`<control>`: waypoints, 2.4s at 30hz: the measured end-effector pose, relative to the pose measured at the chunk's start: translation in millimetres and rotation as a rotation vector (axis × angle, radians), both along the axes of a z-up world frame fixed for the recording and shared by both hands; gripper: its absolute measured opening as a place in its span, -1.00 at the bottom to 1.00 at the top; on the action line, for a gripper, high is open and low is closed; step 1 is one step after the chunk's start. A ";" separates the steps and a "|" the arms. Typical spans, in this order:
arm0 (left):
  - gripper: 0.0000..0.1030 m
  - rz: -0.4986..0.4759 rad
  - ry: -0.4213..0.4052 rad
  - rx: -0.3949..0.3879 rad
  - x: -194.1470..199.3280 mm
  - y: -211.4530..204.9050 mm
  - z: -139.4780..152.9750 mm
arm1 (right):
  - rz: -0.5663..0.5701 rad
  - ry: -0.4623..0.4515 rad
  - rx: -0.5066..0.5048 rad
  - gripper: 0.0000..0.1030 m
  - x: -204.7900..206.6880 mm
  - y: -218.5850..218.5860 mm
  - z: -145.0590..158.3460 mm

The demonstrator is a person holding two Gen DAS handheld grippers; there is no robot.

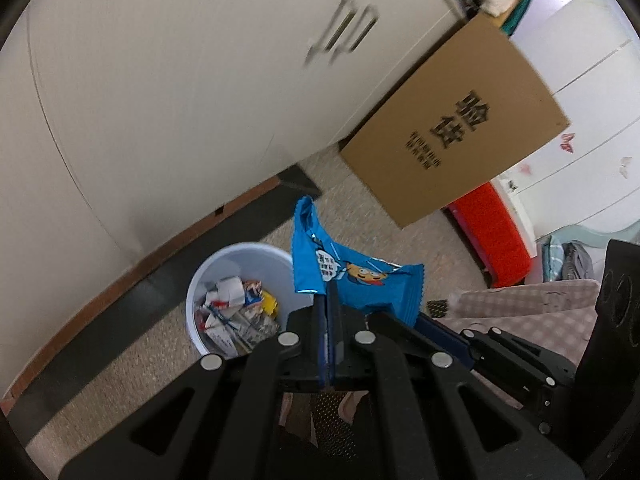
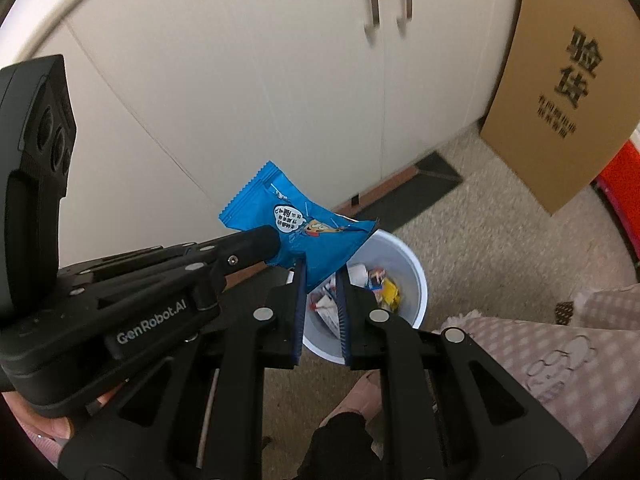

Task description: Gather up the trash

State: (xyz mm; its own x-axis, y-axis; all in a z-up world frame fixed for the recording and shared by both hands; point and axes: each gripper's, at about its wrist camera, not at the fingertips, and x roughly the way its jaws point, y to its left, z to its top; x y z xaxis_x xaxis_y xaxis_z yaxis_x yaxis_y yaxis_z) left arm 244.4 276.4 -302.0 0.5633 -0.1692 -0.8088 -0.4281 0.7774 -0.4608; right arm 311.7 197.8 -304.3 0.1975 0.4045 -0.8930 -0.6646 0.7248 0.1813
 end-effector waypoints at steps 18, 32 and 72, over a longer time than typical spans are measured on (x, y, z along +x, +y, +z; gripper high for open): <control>-0.14 0.028 0.229 -0.054 37.4 14.9 -115.3 | -0.041 0.036 -0.126 -0.03 27.1 -1.5 -65.3; 0.22 0.037 0.155 0.095 5.6 10.8 -26.4 | -0.187 -0.122 -0.085 0.07 -4.5 -37.7 39.9; 0.76 -0.195 -0.666 0.641 -238.1 -227.9 317.8 | -0.758 -0.880 0.222 0.72 -308.7 -284.1 324.9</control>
